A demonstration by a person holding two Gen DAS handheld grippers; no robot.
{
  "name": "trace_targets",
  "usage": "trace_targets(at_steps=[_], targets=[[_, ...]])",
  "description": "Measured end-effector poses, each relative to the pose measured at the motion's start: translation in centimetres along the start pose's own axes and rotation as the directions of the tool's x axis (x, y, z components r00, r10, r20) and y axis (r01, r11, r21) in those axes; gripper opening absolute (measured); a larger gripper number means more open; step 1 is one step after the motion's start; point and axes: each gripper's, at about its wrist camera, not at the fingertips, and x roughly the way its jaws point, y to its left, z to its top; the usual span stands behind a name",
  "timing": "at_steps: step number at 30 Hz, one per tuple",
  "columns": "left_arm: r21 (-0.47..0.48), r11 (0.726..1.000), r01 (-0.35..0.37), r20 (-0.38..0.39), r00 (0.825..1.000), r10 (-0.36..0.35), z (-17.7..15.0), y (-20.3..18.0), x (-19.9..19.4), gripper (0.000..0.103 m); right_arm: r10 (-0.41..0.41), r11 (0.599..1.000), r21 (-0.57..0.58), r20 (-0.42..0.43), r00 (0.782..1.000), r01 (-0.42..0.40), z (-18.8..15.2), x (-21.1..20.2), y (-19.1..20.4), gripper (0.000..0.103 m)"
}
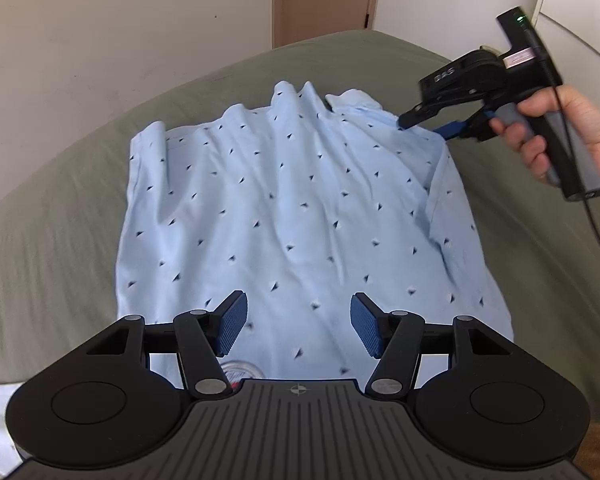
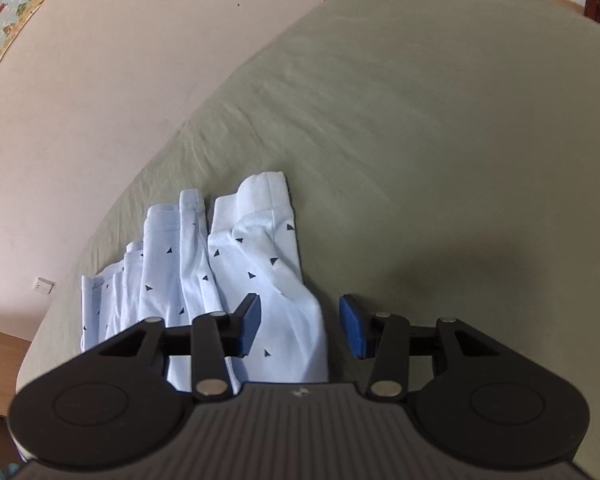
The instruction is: Fold clothes
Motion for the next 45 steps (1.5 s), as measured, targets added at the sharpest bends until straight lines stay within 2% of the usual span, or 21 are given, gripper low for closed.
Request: trace_targets(at_steps=[2,4,6,9,15,20,23,26,29,30,31,32,33,35,37,38,39,41,43,44,45], targets=[[0.002,1.0,0.002,0.003,1.0,-0.002,0.3,-0.2,0.4,0.056,0.001,1.0,-0.009,0.0,1.0,-0.001,0.0,0.2,0.2,0.045],[0.008,1.0,0.003,0.001,1.0,-0.003,0.5,-0.4,0.5,0.056,-0.004,1.0,-0.021,-0.006,1.0,0.004,0.0,0.3,0.3,0.037],[0.016,1.0,0.004,-0.001,1.0,-0.004,0.8,-0.7,0.6,0.056,-0.019,0.999,-0.037,-0.021,1.0,0.018,0.0,0.3,0.5,0.021],[0.026,1.0,0.001,-0.006,1.0,0.0,1.2,-1.0,0.5,0.056,-0.047,0.997,-0.055,-0.024,0.999,0.046,-0.1,-0.1,0.8,0.014],[0.037,0.999,0.004,0.013,1.0,-0.005,2.0,-1.6,-0.2,0.056,-0.151,0.971,-0.18,0.042,0.988,0.156,-0.8,-2.0,3.3,0.008],[0.049,0.999,0.004,0.018,1.0,-0.005,2.1,-2.3,-0.9,0.056,-0.217,0.947,-0.23,0.064,0.974,0.226,-0.8,-4.3,4.2,0.006],[0.057,0.998,0.005,0.023,1.0,-0.006,2.1,-2.7,-1.3,0.056,-0.282,0.908,-0.301,0.079,0.956,0.293,-0.4,-6.1,4.8,0.006],[0.059,0.998,0.005,0.029,1.0,-0.007,2.1,-3.1,-1.6,0.056,-0.368,0.838,-0.394,0.102,0.924,0.378,-0.3,-8.7,5.2,0.006],[0.06,0.998,0.005,0.035,0.999,-0.007,2.1,-3.5,-2.0,0.056,-0.475,0.725,-0.478,0.175,0.863,0.496,-0.4,-11.1,5.5,0.006],[0.061,0.998,0.006,0.037,0.999,-0.008,2.1,-3.7,-2.0,0.056,-0.51,0.678,-0.497,0.213,0.833,0.542,-0.6,-11.8,5.6,0.006],[0.06,0.998,0.009,0.035,0.999,-0.012,2.0,-3.8,-2.0,0.056,-0.529,0.649,-0.507,0.235,0.815,0.567,-0.7,-12.3,5.6,0.006],[0.059,0.998,0.013,0.033,0.999,-0.015,2.0,-3.9,-1.9,0.056,-0.525,0.652,-0.508,0.232,0.819,0.562,-0.9,-12.6,5.4,0.006],[0.057,0.998,0.017,0.03,0.999,-0.018,1.9,-4.1,-1.8,0.056,-0.505,0.677,-0.506,0.209,0.838,0.534,-1.2,-12.7,5.1,0.006],[0.058,0.998,0.025,0.024,0.999,-0.027,1.9,-4.3,-1.7,0.056,-0.448,0.741,-0.494,0.142,0.883,0.455,-1.8,-12.6,4.4,0.006],[0.071,0.997,0.031,0.019,0.999,-0.032,1.9,-4.6,-1.6,0.056,-0.35,0.827,-0.45,0.058,0.935,0.337,-2.4,-12.5,3.1,0.008],[0.08,0.996,0.031,0.017,0.999,-0.033,2.0,-4.8,-1.6,0.056,-0.3,0.863,-0.422,0.018,0.954,0.279,-2.7,-12.5,2.4,0.011],[0.087,0.996,0.033,0.014,0.999,-0.034,2.0,-4.8,-1.5,0.056,-0.247,0.894,-0.39,-0.02,0.969,0.22,-2.9,-12.4,1.6,0.018],[0.117,0.992,0.038,0.004,0.999,-0.039,2.1,-5.2,-1.4,0.056,-0.164,0.94,-0.315,-0.079,0.983,0.132,-2.9,-12.3,0.0,0.022],[0.154,0.987,0.045,-0.007,0.999,-0.045,2.2,-5.6,-1.3,0.056,-0.118,0.956,-0.281,-0.111,0.987,0.083,-2.8,-12.3,-1.0,0.023],[0.173,0.984,0.046,-0.011,0.999,-0.045,2.2,-5.8,-1.2,0.056,-0.092,0.961,-0.269,-0.121,0.988,0.057,-2.6,-12.2,-1.6,0.03],[0.192,0.98,0.049,-0.016,0.999,-0.046,2.2,-6.1,-1.1,0.056,-0.074,0.964,-0.261,-0.123,0.99,0.04,-2.3,-12.2,-2.1,0.045]])
